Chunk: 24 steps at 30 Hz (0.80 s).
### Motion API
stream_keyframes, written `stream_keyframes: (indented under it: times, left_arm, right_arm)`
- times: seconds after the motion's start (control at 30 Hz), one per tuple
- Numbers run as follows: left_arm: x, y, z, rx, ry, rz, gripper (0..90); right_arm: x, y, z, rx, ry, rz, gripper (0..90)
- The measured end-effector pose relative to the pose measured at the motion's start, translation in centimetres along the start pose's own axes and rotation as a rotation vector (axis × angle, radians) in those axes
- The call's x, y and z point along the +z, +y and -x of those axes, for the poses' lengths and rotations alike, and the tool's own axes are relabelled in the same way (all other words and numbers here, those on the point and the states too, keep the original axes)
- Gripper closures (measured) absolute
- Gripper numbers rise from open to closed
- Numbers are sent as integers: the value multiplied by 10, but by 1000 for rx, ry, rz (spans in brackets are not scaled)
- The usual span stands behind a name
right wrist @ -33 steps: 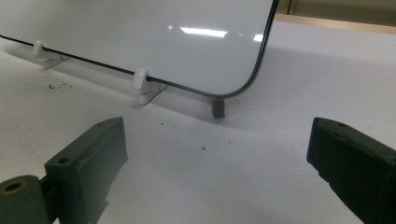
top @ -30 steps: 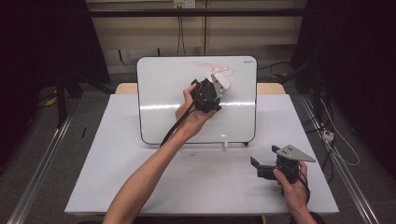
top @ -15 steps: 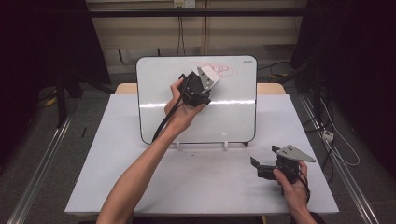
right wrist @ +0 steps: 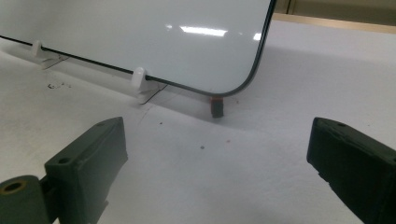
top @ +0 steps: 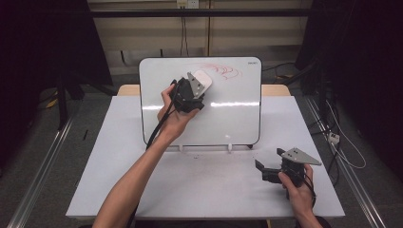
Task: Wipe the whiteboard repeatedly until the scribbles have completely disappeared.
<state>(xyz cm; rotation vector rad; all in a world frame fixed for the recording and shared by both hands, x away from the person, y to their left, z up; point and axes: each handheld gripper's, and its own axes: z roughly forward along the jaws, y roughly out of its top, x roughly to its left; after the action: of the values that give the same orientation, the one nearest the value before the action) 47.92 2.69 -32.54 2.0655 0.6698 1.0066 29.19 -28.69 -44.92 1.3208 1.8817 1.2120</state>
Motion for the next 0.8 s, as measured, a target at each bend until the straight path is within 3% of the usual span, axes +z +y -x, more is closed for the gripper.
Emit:
stream_keyframes:
  times: [0.17,0.8]
  left_arm:
    - [-4,-3,-14,-45,12,4,309]
    - [4,18,-32,-79,48,-6,308]
  right_arm:
    - [1,0,0,0,-4,-1,49]
    - [0,1,0,4,-1,-2,49]
